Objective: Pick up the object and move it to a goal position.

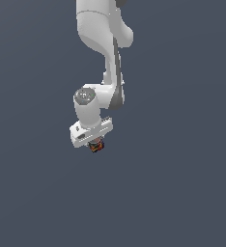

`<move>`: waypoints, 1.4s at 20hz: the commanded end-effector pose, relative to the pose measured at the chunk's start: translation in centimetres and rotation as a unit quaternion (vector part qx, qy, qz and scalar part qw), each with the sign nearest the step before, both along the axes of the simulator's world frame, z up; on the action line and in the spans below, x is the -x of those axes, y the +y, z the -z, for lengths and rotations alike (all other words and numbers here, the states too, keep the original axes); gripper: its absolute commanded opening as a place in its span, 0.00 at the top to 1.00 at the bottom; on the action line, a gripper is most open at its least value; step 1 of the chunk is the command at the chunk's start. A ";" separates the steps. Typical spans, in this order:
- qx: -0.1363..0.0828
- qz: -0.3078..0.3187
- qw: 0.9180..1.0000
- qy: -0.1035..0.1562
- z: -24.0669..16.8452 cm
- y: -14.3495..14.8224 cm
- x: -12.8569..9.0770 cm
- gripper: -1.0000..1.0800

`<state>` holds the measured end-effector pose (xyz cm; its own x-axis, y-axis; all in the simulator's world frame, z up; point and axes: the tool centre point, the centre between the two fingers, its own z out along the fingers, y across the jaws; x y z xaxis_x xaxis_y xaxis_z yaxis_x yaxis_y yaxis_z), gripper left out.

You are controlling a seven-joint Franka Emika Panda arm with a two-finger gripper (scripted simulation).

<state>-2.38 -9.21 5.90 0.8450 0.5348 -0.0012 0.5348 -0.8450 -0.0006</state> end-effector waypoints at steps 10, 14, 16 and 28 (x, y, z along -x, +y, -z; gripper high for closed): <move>0.000 0.000 1.000 -0.001 -4.2 -1.0 1.0 1.00; 0.000 0.000 1.000 -0.001 -7.3 -1.7 1.9 1.00; 0.000 0.000 1.000 -0.001 -9.2 -2.2 2.3 1.00; -0.001 -0.001 1.000 -0.001 -22.9 -5.3 5.8 1.00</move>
<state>-7.72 -14.13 26.86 0.8446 0.5354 -0.0005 0.5354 -0.8446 -0.0025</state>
